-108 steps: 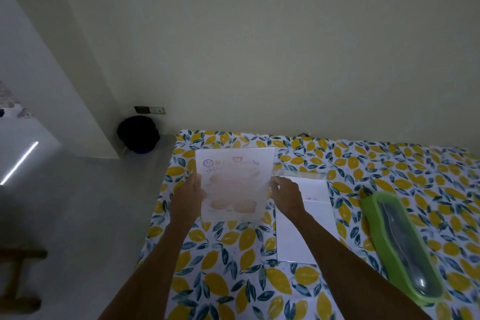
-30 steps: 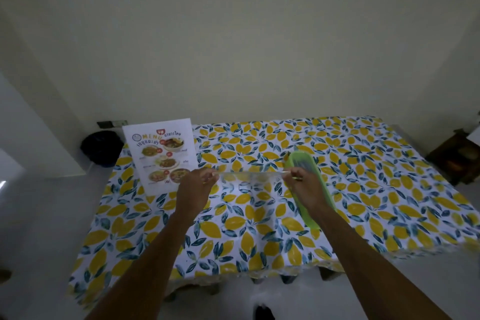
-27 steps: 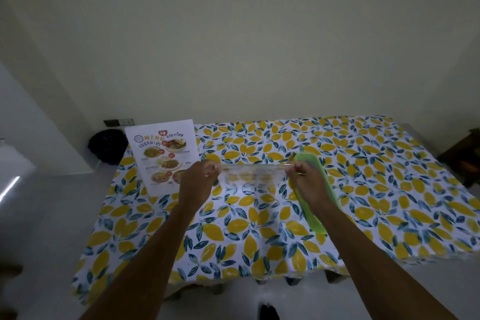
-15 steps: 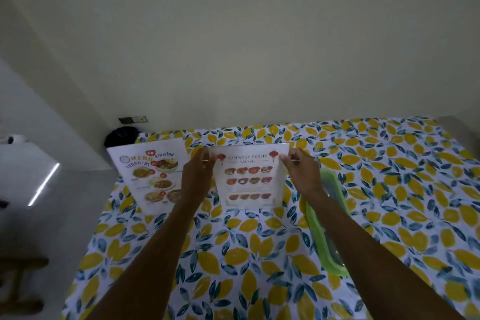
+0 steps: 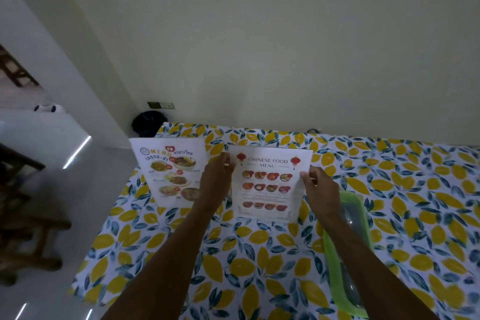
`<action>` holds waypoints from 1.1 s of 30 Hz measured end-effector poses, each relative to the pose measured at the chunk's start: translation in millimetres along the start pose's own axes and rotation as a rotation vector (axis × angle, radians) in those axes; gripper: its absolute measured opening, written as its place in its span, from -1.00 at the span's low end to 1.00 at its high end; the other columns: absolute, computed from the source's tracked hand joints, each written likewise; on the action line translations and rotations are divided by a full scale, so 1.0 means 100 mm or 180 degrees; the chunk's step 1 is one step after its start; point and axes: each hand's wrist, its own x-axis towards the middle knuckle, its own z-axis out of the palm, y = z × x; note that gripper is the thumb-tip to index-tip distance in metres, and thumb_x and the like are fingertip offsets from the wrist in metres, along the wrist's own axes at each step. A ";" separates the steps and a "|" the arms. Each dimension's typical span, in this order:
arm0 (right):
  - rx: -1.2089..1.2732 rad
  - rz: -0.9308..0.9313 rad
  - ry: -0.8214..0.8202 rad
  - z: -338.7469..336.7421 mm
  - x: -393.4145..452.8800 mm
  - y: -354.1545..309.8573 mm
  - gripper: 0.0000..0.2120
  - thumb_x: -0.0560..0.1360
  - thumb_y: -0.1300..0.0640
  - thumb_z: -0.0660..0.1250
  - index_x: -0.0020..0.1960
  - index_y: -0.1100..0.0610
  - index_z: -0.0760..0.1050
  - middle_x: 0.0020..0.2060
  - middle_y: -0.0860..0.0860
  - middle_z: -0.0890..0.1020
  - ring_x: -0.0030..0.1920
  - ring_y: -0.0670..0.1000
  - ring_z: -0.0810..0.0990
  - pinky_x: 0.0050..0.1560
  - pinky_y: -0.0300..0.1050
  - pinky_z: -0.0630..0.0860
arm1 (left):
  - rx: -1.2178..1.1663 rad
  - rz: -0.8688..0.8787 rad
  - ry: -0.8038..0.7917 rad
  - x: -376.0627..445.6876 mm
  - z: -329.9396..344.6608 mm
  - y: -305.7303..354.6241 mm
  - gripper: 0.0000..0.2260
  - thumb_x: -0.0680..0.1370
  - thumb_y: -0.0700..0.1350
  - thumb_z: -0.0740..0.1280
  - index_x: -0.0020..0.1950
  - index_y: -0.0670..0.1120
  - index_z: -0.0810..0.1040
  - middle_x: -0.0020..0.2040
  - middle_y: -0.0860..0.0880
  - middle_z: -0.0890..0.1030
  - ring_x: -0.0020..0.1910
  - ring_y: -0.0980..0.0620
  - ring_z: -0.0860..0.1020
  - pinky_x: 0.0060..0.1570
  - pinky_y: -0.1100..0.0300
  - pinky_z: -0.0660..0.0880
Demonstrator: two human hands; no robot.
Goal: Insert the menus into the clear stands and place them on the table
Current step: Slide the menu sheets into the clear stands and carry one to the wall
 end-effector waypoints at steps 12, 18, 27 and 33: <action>-0.1115 0.0073 -0.0318 -0.10 -0.07 -0.16 -0.67 0.62 -0.09 0.15 0.10 0.14 0.51 0.03 0.15 0.65 0.02 0.20 0.61 -0.06 0.05 0.53 | 0.0980 0.0152 -0.0598 -0.08 -0.01 -0.03 -0.58 0.63 0.13 0.10 0.34 -0.14 0.33 0.19 -0.19 0.55 0.12 -0.21 0.56 0.04 -0.13 0.52; -0.2370 0.0352 -0.0455 -0.26 -0.33 -0.39 -0.33 0.57 -0.29 0.07 0.51 0.13 0.17 0.45 0.16 0.37 0.40 0.31 0.37 0.30 0.23 0.37 | 0.1909 0.0612 -0.0258 -0.25 -0.21 -0.16 -0.34 0.54 0.35 0.09 0.35 -0.15 0.42 0.28 -0.16 0.53 0.24 -0.20 0.48 0.17 -0.11 0.43; -0.2577 -0.0015 -0.0357 -0.33 -0.70 -1.08 -0.24 0.54 -0.34 0.03 0.57 0.10 0.02 0.53 0.15 0.25 0.45 0.32 0.28 0.38 0.28 0.31 | 0.2052 0.1122 -0.0228 -0.41 -0.79 -0.14 -0.22 0.49 0.44 -0.05 0.51 -0.08 0.25 0.53 -0.12 0.27 0.50 -0.15 0.21 0.40 -0.15 0.22; -0.2551 -0.0226 -0.0511 0.01 -1.07 -1.45 -0.27 0.57 -0.30 0.03 0.58 0.10 0.00 0.57 0.12 0.17 0.48 0.31 0.23 0.40 0.28 0.24 | 0.2193 0.1165 -0.0198 -0.55 -1.19 -0.44 -0.27 0.53 0.40 -0.04 0.52 -0.08 0.21 0.54 -0.13 0.25 0.50 -0.16 0.20 0.43 -0.15 0.18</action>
